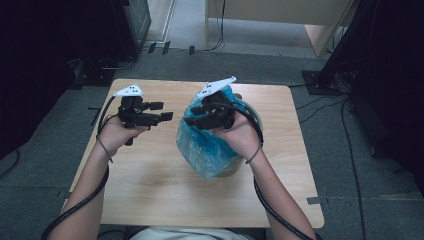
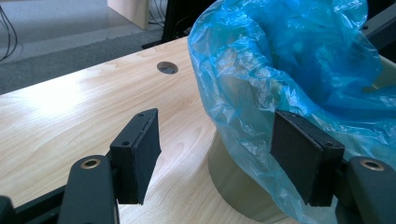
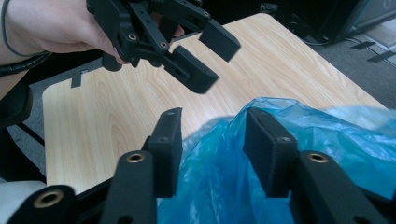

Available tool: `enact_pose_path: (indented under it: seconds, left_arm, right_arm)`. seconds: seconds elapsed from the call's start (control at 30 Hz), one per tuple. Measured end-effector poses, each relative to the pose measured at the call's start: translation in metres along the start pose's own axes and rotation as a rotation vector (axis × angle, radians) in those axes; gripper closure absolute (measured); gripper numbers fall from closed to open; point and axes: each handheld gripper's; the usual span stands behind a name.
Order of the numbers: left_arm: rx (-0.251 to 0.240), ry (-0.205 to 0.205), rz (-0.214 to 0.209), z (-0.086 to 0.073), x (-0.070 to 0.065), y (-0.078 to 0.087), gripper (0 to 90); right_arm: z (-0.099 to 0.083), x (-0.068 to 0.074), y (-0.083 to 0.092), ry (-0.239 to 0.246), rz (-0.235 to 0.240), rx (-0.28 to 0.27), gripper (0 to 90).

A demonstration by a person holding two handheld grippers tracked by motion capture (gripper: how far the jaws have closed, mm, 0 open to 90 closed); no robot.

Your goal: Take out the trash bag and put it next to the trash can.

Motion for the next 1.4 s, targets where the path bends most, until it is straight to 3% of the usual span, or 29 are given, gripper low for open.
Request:
enact_pose_path:
  seconds: [0.33, 0.53, 1.4]
  left_arm:
    - [0.002, -0.012, -0.011, 0.002, -0.005, -0.003, 32.4]
    - [0.004, -0.011, -0.014, 0.002, -0.006, -0.003, 32.4]
    - [0.009, -0.013, -0.025, 0.004, -0.010, -0.006, 32.7]
  right_arm:
    - [-0.018, -0.003, 0.024, -0.032, -0.024, -0.015, 52.3]
    - [-0.021, -0.002, 0.040, -0.024, -0.038, -0.027, 51.8]
    - [-0.079, -0.031, 0.086, -0.117, -0.144, -0.054, 48.8]
Point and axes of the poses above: each handheld gripper's, and its own axes: y roughly backward along the jaws, z roughly out of its top, x roughly to its left, and after that the axes turned 3 degrees about y, right-handed
